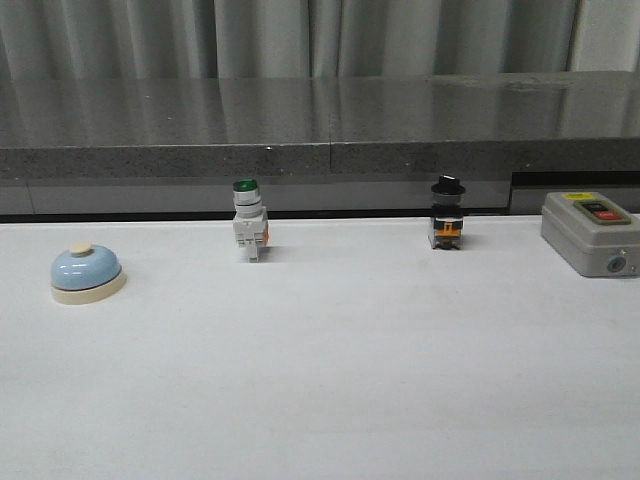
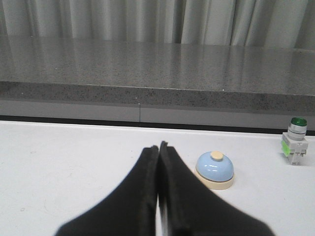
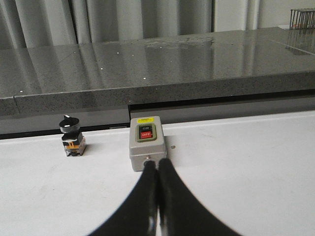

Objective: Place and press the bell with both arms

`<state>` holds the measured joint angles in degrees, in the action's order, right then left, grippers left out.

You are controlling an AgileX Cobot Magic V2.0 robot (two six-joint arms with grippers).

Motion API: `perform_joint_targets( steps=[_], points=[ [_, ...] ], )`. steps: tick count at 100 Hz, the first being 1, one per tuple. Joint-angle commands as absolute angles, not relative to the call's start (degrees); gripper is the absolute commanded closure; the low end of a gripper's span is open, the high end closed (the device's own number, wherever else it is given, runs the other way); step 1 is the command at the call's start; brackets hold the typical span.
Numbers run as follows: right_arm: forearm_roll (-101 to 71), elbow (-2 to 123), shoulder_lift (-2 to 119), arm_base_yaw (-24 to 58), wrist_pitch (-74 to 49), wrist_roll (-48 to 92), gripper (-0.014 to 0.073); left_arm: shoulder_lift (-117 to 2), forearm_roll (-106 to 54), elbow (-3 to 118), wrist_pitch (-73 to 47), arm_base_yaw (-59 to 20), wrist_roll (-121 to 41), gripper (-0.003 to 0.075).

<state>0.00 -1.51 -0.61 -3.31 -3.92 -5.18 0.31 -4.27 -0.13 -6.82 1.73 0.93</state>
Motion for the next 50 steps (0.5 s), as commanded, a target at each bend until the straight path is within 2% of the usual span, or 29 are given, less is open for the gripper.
perform_joint_targets(
  steps=[1,50],
  points=[
    [0.42,-0.7,-1.41,-3.68,0.63,-5.04,0.0654,2.03,-4.63,-2.42,-2.59,1.95,0.65,0.0741],
    [0.42,-0.7,-1.41,-3.68,0.63,-5.04,0.0654,2.03,-1.05,-2.42,0.88,1.95,0.52,0.0741]
  ],
)
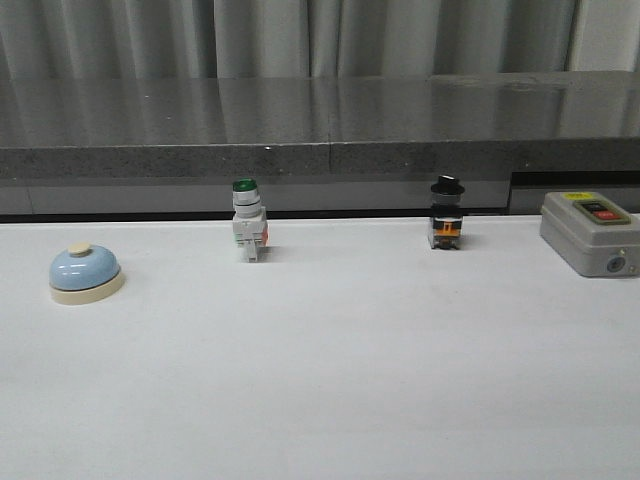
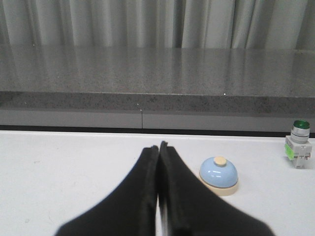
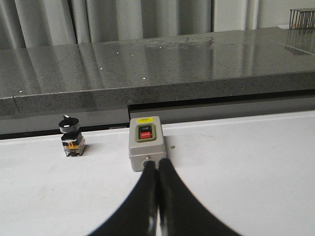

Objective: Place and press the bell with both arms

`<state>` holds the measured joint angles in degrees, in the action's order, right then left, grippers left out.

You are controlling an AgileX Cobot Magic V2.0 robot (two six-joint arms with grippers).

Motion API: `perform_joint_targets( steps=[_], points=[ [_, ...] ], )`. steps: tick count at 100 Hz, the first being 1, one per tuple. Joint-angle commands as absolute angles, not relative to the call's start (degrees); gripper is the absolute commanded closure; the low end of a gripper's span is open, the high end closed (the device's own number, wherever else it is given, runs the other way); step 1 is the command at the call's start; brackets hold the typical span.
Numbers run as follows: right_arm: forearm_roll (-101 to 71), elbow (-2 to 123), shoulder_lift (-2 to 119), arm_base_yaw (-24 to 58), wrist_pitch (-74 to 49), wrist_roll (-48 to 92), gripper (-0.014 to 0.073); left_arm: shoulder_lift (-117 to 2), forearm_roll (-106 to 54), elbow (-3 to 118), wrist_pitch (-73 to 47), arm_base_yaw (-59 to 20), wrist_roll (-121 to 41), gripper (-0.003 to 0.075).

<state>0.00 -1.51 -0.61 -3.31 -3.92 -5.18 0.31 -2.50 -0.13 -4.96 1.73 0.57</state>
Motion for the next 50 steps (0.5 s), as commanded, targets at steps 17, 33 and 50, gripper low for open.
perform_joint_targets(
  steps=[17,33,50],
  points=[
    [0.42,-0.7,-1.41,-3.68,0.63,-5.04,0.0654,2.03,0.0,-0.72,1.1,1.95,0.52,0.0741],
    [0.42,-0.7,-1.41,-3.68,0.63,-5.04,0.0654,0.86,-2.88,3.64,0.0,1.82,0.78,0.0741],
    [0.42,-0.7,-1.41,-3.68,0.63,-5.04,0.0654,-2.84,-3.01,9.83,-4.82,1.81,0.67,0.0741]
  ],
)
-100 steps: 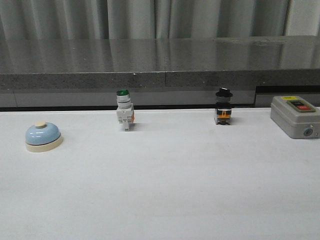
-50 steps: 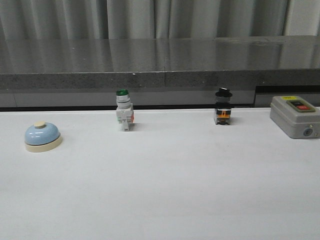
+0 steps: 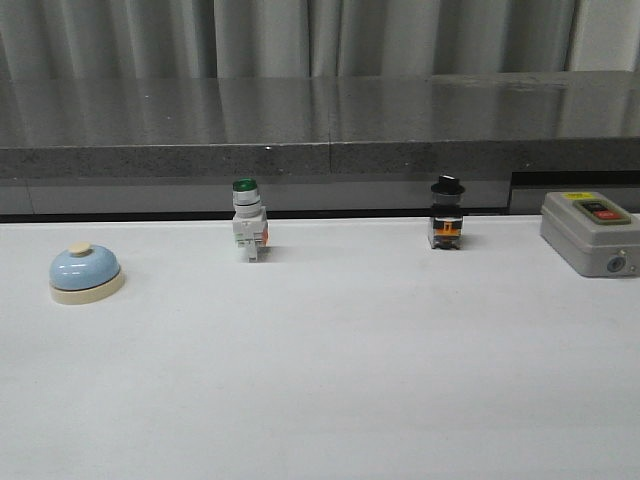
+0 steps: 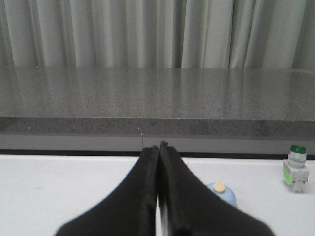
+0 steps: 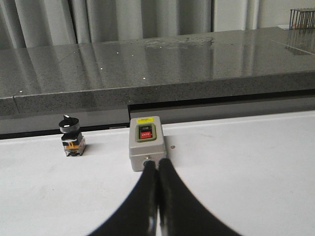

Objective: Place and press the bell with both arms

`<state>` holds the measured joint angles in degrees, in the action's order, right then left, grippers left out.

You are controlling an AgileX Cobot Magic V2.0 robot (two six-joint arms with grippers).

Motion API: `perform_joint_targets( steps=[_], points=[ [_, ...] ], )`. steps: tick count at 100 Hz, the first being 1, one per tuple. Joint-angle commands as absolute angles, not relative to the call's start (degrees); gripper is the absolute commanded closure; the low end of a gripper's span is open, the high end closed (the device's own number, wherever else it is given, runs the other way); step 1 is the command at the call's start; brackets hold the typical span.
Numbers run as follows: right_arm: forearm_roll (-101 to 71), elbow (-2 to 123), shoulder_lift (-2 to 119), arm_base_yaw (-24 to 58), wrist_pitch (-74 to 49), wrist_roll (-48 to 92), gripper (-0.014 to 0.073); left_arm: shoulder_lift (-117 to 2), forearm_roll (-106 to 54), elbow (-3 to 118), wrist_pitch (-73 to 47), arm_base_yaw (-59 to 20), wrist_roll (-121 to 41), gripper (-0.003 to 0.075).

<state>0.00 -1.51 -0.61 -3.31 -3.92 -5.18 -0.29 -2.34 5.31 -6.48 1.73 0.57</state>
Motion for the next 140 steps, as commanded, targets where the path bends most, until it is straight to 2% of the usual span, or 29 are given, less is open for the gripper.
perform_joint_targets(
  steps=[1,25,52,80,89,95,96,100,101,102,107,108,109,116,122,140],
  points=[
    [0.42,-0.7,-1.41,-3.68,0.63,-5.04,0.0654,-3.29,-3.01,10.41,-5.5,1.81,0.67,0.0741],
    [0.42,-0.7,-1.41,-3.68,0.63,-5.04,0.0654,-13.61,-3.27,20.92,-19.04,1.81,0.54,0.0741],
    [0.42,-0.7,-1.41,-3.68,0.63,-5.04,0.0654,-26.78,-3.27,28.31,-21.9,1.81,0.0,0.074],
    [0.42,-0.7,-1.41,-3.68,0.63,-5.04,0.0654,-39.22,-8.96,33.7,-22.02,1.81,-10.7,0.0727],
    [0.42,-0.7,-1.41,-3.68,0.63,-5.04,0.0654,-43.05,-11.19,35.4,-22.18,1.81,-13.14,0.0647],
    [0.42,-0.7,-1.41,-3.68,0.63,-5.04,0.0654,-45.69,-12.16,36.54,-22.18,1.81,-13.24,0.0536],
    [0.42,-0.7,-1.41,-3.68,0.63,-5.04,0.0654,-45.97,-12.29,36.82,-22.18,1.81,-13.24,0.0536],
    [0.42,-0.7,-1.41,-3.68,0.63,-5.04,0.0654,-47.48,-12.58,37.55,-22.18,1.81,-13.24,0.0435],
    [0.42,-0.7,-1.41,-3.68,0.63,-5.04,0.0654,-47.71,-12.78,37.86,-22.18,1.81,-13.24,0.0435],
    [0.42,-0.7,-1.41,-3.68,0.63,-5.04,0.0654,-48.23,-12.88,38.01,-22.18,1.81,-13.24,0.0388],
    [0.42,-0.7,-1.41,-3.68,0.63,-5.04,0.0654,-50.07,-13.59,38.94,-21.97,1.81,-13.24,0.0277],
    [0.42,-0.7,-1.41,-3.68,0.63,-5.04,0.0654,-50.32,-13.8,39.21,-21.97,1.81,-13.24,0.0277],
    [0.42,-0.7,-1.41,-3.68,0.63,-5.04,0.0654,-50.82,-13.84,39.34,-21.97,1.81,-13.24,0.0232],
    [0.42,-0.7,-1.41,-3.68,0.63,-5.04,0.0654,-53.43,-13.96,40.7,-21.97,1.81,-13.24,0.0119],
    [0.42,-0.7,-1.41,-3.68,0.63,-5.04,0.0654,-55.56,-14.07,41.98,-21.97,1.81,-13.24,0.009],
    [0.42,-0.7,-1.41,-3.68,0.63,-5.04,0.0654,-62.68,-15.47,46.25,-22.34,-0.6,-13.24,0.0113]
  ],
)
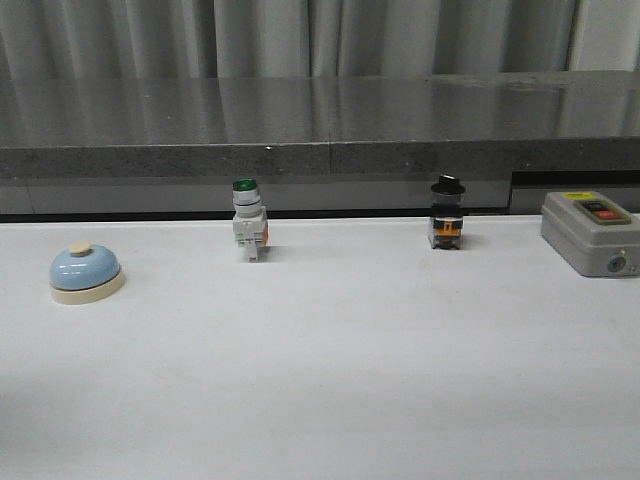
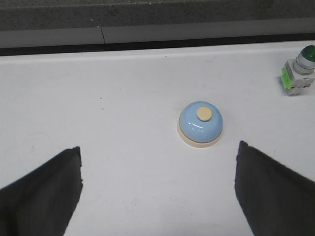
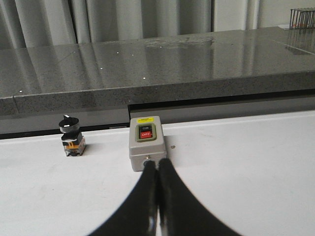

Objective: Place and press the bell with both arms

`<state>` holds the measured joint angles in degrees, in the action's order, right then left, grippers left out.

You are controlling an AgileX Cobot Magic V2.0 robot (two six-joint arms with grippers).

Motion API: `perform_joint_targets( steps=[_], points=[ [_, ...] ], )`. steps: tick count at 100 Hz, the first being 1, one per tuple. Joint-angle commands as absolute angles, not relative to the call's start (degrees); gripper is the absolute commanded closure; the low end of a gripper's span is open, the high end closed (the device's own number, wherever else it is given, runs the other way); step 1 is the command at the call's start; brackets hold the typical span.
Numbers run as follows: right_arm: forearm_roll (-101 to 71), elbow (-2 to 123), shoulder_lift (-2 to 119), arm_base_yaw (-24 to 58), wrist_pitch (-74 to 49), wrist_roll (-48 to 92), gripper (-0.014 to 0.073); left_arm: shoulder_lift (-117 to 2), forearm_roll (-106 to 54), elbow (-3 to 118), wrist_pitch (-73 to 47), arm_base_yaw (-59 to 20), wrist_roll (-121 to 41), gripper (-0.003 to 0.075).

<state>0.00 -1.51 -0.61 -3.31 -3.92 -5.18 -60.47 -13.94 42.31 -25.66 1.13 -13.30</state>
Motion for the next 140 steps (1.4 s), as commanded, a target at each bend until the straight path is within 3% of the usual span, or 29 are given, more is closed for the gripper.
perform_joint_targets(
  steps=[1,32,88,140],
  points=[
    [0.42,-0.7,-1.41,-3.68,0.63,-5.04,0.0654,-63.26,-15.47,46.45,-22.58,-0.79,-13.24,0.0114],
    [0.42,-0.7,-1.41,-3.68,0.63,-5.04,0.0654,-77.38,-17.31,57.25,-29.73,-7.41,-12.67,0.0167],
    [0.42,-0.7,-1.41,-3.68,0.63,-5.04,0.0654,-100.24,-17.55,73.22,-39.78,-7.62,-12.42,0.0167],
    [0.42,-0.7,-1.41,-3.68,0.63,-5.04,0.0654,-108.47,-12.9,79.32,-39.97,-7.62,-6.95,0.0167]
  ],
)
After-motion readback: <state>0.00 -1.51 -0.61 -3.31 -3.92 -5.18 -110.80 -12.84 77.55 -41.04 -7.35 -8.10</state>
